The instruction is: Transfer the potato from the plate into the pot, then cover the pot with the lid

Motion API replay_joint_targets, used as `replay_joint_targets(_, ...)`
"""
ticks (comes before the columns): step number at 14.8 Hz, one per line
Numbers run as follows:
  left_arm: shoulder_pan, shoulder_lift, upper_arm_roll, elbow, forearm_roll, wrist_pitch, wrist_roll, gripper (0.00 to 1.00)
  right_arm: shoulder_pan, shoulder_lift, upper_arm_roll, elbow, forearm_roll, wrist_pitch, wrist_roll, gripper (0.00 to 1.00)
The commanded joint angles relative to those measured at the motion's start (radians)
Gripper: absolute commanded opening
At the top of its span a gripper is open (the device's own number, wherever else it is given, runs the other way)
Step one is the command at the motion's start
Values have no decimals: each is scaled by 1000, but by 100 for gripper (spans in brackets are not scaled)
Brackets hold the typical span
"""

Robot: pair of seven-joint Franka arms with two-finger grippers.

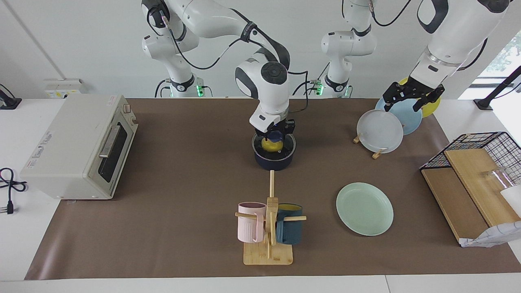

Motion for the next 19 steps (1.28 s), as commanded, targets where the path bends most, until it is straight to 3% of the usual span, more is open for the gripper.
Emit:
replay_joint_targets(1,16,-5,-11,-1,15,-12,10,100,-22,17,11,-4,13,-12,-4,0)
replay_joint_targets(5,16,-5,-11,-1,15,-12,10,100,-22,17,11,-15,13,5,-7,0)
replay_joint_targets(6,16,-5,-11,-1,15,-12,10,100,-22,17,11,-19,13,6,-10,6)
replay_joint_targets(7,16,-5,-11,-1,15,-12,10,100,-22,17,9,-19,13,11,-10,19)
replay_joint_targets(8,16,-5,-11,-1,15,-12,10,100,-22,17,9,-18,10,12,-10,42)
replay_joint_targets(9,16,-5,-11,-1,15,-12,10,100,-20,17,9,-10,-2,6,-12,76)
replay_joint_targets(10,16,-3,-11,-1,15,-12,10,100,-20,15,9,-4,-6,2,-15,100)
replay_joint_targets(15,16,-5,-11,-1,15,-12,10,100,-43,-20,3,11,-31,-5,-15,100)
replay_joint_targets(19,16,-5,-11,-1,15,-12,10,100,-147,-109,4,11,-30,-82,-90,100)
